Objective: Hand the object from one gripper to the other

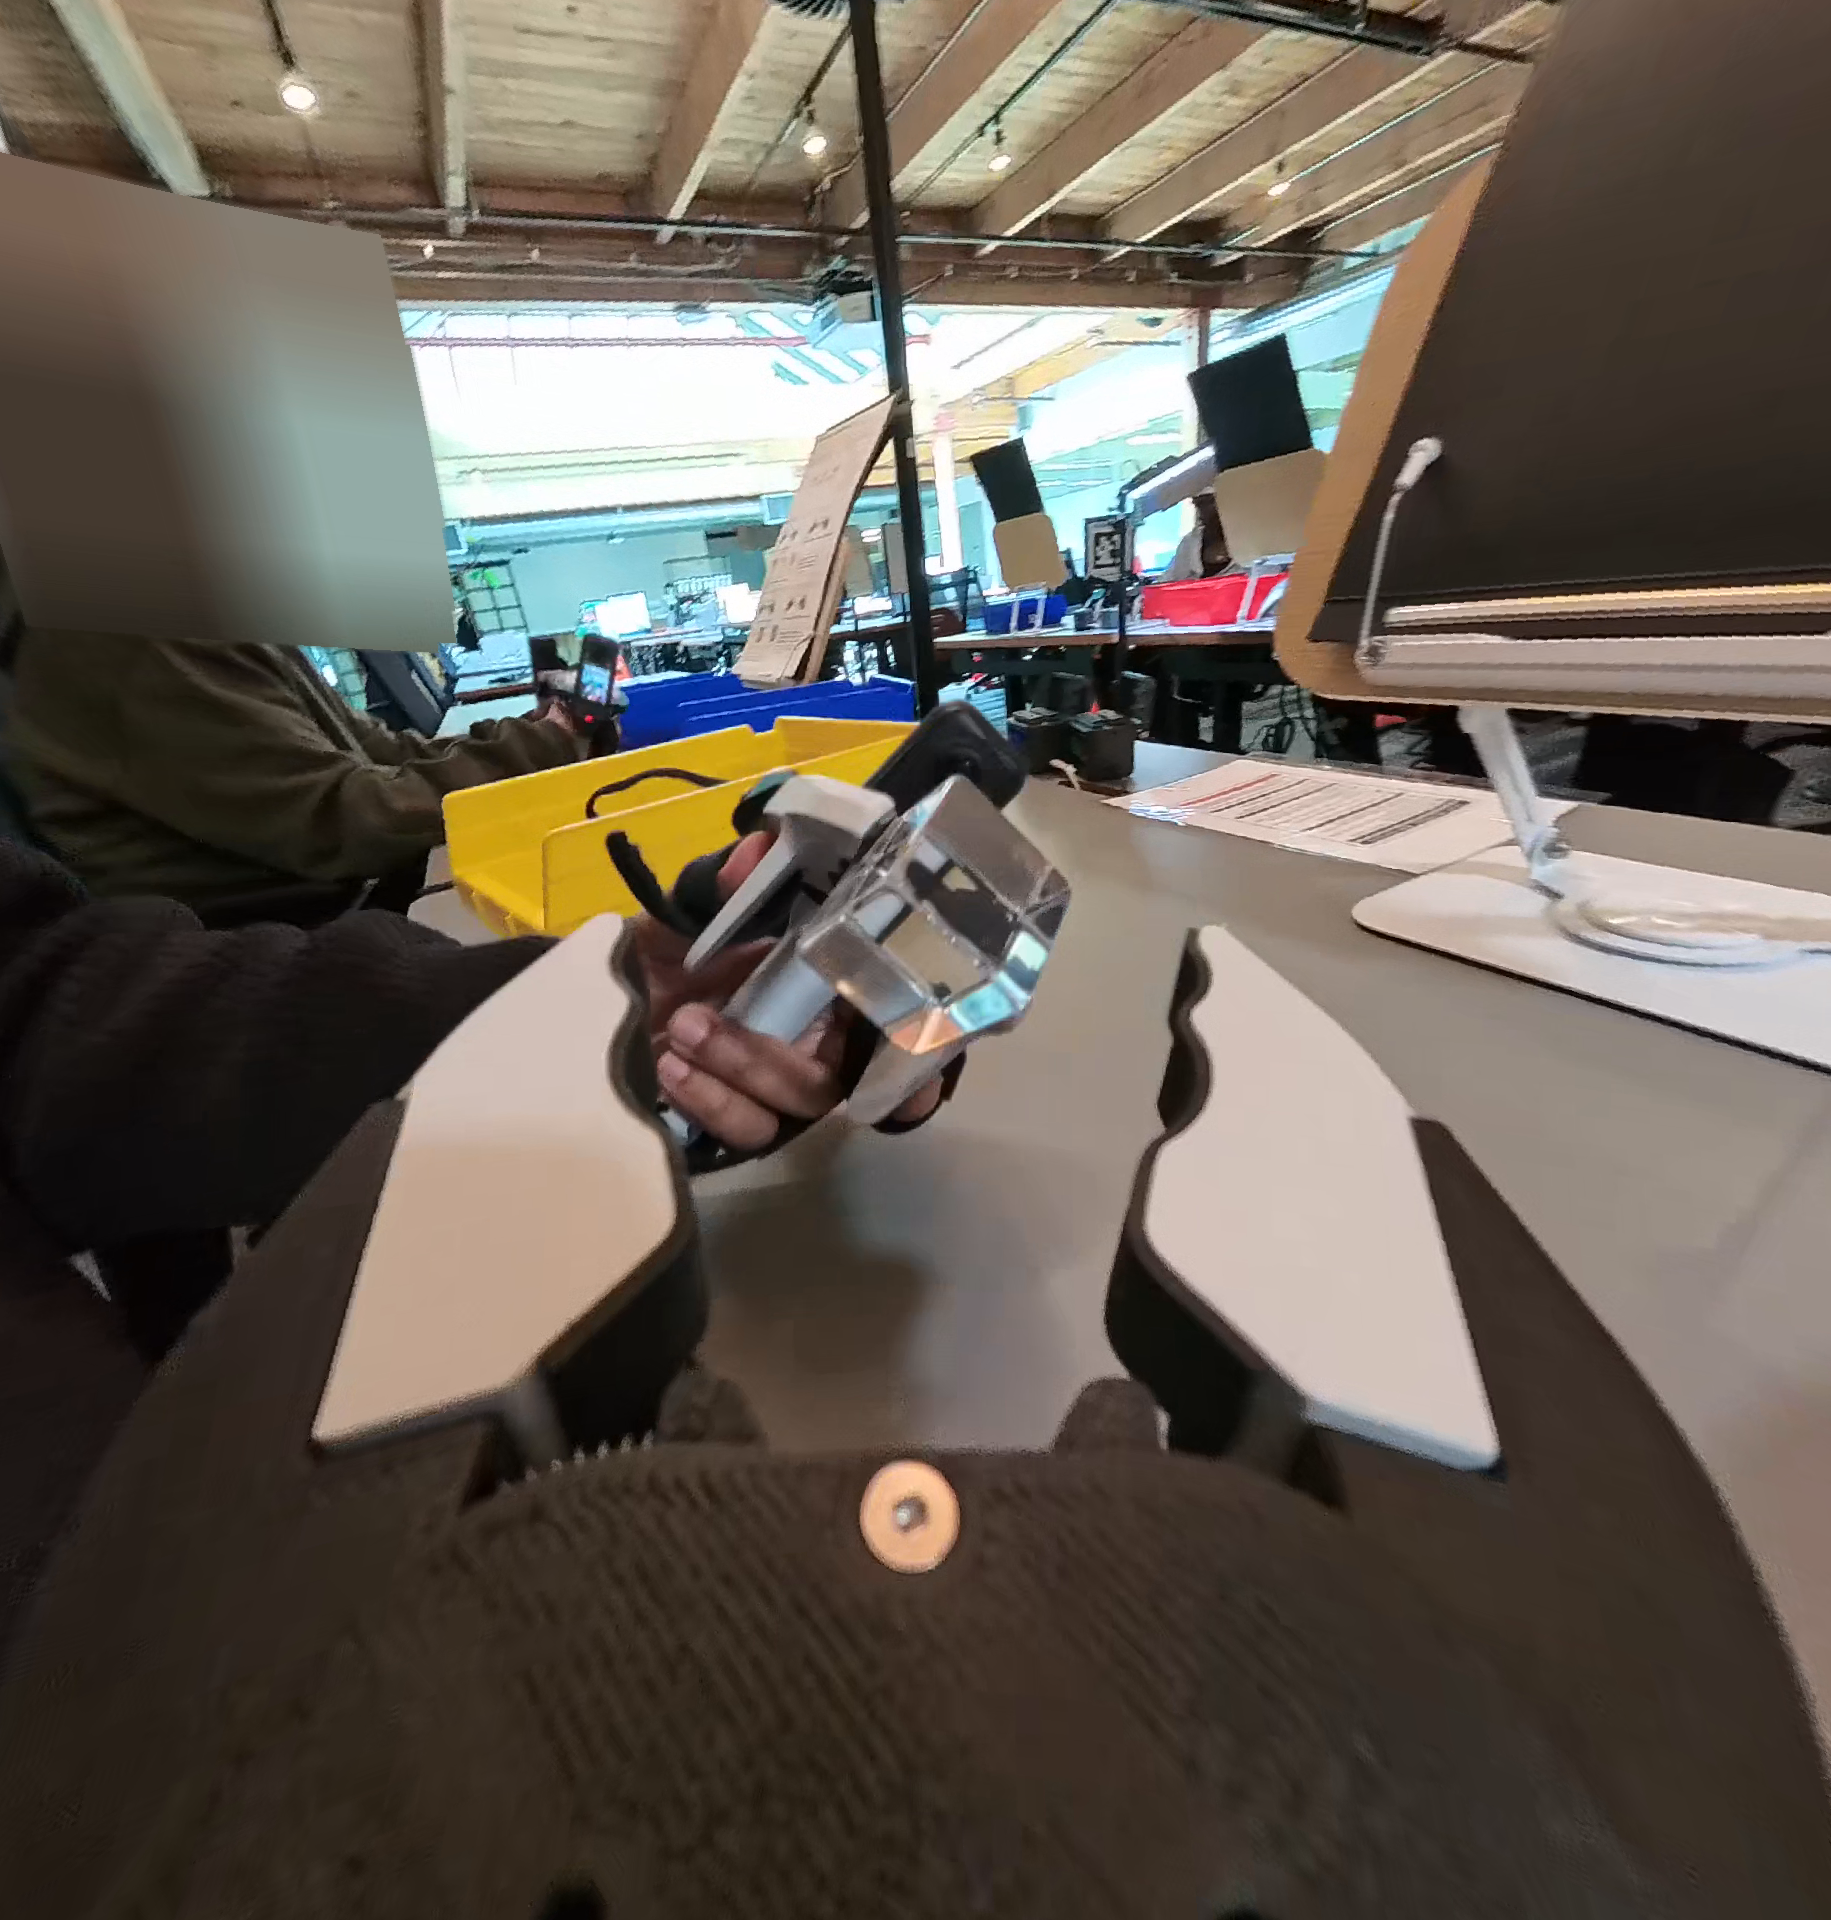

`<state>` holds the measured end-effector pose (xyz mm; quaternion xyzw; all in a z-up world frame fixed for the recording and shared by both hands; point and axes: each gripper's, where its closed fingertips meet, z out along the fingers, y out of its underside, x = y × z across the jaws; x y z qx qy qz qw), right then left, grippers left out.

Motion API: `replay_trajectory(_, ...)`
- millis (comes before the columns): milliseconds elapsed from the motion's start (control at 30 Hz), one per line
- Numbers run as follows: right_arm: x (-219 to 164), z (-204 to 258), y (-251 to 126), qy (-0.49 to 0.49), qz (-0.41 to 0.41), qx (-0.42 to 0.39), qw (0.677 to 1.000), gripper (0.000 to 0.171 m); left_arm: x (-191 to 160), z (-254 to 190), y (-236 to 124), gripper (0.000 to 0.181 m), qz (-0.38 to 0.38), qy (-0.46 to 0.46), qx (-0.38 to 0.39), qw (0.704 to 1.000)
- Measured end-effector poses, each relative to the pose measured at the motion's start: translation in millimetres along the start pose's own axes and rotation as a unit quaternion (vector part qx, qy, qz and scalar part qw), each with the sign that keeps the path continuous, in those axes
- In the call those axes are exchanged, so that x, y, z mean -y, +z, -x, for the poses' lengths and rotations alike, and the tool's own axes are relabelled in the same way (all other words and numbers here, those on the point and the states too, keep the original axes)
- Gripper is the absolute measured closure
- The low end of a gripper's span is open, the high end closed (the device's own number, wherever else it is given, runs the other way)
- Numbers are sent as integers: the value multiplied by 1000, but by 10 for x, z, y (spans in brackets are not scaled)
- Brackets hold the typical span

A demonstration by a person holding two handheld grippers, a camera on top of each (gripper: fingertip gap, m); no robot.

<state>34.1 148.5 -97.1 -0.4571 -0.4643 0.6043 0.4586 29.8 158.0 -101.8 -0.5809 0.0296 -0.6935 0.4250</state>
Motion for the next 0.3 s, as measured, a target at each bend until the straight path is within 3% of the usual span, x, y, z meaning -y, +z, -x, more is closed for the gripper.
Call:
replay_trajectory(33, 6, -22, -32, 6, -2, -6, 1000, 74, -28, 11, 51, 134, 8, -5, -6, 1000)
replay_trajectory(300, -121, -1, -58, -35, 38, -17, 999, 74, -6, 24, 83, 135, 12, -7, -14, 1000)
